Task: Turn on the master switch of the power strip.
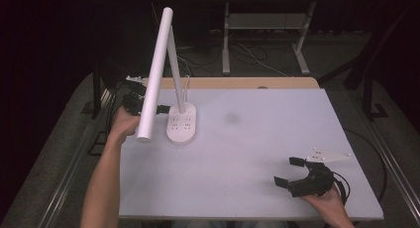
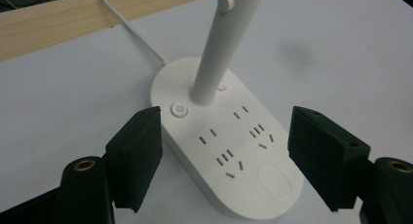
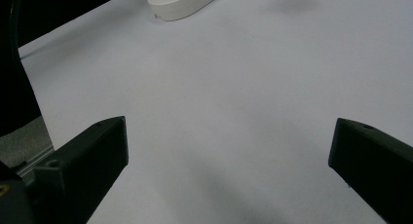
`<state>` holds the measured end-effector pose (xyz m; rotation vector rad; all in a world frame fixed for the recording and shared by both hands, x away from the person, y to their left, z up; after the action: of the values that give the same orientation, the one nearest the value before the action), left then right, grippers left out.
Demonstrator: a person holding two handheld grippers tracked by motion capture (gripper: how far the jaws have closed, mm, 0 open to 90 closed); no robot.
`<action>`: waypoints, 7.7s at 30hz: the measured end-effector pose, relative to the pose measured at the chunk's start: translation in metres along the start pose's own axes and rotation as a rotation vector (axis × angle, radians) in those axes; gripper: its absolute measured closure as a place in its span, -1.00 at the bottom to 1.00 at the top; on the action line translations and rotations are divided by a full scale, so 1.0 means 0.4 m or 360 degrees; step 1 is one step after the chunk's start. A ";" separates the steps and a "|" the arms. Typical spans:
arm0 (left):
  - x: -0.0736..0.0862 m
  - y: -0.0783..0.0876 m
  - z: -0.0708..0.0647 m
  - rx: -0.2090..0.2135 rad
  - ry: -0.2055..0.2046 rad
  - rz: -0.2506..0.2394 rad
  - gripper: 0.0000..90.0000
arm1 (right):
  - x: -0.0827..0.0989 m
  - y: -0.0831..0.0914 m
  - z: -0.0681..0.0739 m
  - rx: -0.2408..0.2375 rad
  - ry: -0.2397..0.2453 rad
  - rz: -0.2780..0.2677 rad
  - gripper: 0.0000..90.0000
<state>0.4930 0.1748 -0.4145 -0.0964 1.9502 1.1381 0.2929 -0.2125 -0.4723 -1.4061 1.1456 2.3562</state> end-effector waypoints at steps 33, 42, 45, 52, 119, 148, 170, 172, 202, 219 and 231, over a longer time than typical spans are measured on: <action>-0.013 -0.087 0.063 0.0020 0.0289 -0.0208 0.05 | 0.002 0.004 0.000 -0.0014 -0.0001 0.0002 -0.99; -0.003 -0.112 0.075 0.0034 0.0315 -0.0243 0.19 | 0.003 0.003 0.002 -0.0019 0.0003 0.0004 -0.99; 0.003 -0.117 0.078 0.0024 0.0324 -0.0224 0.27 | 0.003 0.003 0.002 -0.0018 0.0005 0.0004 -0.99; 0.009 -0.135 0.079 0.0028 0.0335 -0.0209 0.36 | 0.003 0.003 0.003 -0.0020 0.0006 0.0005 -0.99; 0.042 -0.223 0.065 -0.0258 0.0286 -0.0099 1.00 | 0.006 0.001 0.010 -0.0048 0.0036 0.0023 -0.99; 0.012 -0.111 0.067 -0.0328 0.0233 -0.0289 1.00 | 0.009 0.000 -0.010 -0.0021 0.0009 0.0031 -0.99; 0.045 0.041 0.051 -0.0300 0.0255 -0.0413 0.99 | 0.009 0.000 -0.010 -0.0021 0.0008 0.0028 -0.99; 0.047 0.052 0.042 -0.0273 0.0257 -0.0421 0.98 | 0.009 0.001 -0.009 -0.0022 0.0009 0.0027 -0.99; 0.127 0.116 -0.134 0.0026 0.0263 -0.0463 -1.00 | 0.003 0.008 -0.005 -0.0024 0.0005 -0.0003 -0.99; 0.187 0.088 -0.252 0.0115 0.0151 -0.0439 -1.00 | 0.000 0.012 0.000 -0.0027 0.0018 -0.0017 -0.99; 0.240 0.054 -0.349 0.0219 0.0028 -0.0382 -1.00 | 0.001 0.014 0.002 -0.0029 0.0022 -0.0015 -0.99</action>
<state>0.3345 0.1151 -0.4363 -0.2600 1.9661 0.8473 0.2896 -0.2160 -0.4694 -1.4327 1.1217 2.3598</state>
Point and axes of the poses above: each handheld gripper's, and its own axes: y roughly backward along the jaws, x roughly out of its underside, z roughly to its left, the point moved 10 cm from there along -y, roughly forward along the jaws, and after that the axes turned 1 degree about x, right-handed, at the moved point
